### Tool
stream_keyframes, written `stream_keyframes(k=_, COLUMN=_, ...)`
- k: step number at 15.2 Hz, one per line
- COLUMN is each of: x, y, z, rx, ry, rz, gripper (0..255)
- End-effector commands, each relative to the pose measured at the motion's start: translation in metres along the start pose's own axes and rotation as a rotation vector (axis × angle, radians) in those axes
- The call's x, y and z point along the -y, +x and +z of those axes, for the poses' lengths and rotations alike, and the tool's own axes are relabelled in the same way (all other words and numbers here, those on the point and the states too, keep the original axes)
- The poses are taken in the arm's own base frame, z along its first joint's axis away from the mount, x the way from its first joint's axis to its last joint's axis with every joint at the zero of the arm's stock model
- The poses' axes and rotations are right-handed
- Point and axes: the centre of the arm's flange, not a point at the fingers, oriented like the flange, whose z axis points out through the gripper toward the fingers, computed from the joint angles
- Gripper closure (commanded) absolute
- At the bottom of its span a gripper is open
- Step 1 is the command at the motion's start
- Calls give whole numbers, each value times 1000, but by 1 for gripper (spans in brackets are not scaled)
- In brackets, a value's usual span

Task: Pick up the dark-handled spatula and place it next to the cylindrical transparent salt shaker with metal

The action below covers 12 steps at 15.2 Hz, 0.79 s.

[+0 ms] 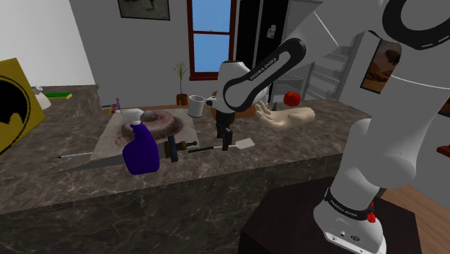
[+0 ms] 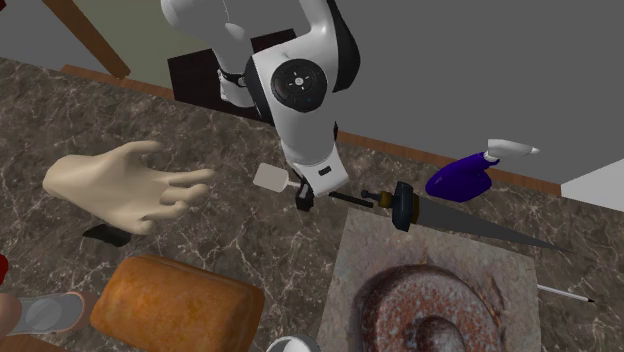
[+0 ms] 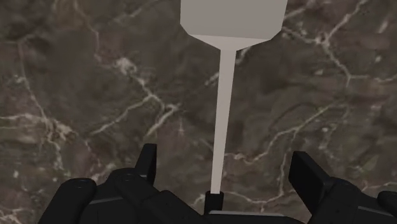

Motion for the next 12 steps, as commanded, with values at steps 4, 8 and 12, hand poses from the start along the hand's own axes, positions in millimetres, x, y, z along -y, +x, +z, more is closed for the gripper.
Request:
stream_keyframes(k=4, x=-2, y=0, z=6, rx=0, ry=-1, rz=0, gripper=0)
stream_keyframes(k=8, x=-2, y=0, z=6, rx=0, ry=-1, rz=0, gripper=0)
stream_keyframes(k=12, x=-2, y=0, z=6, rx=0, ry=-1, rz=0, gripper=255)
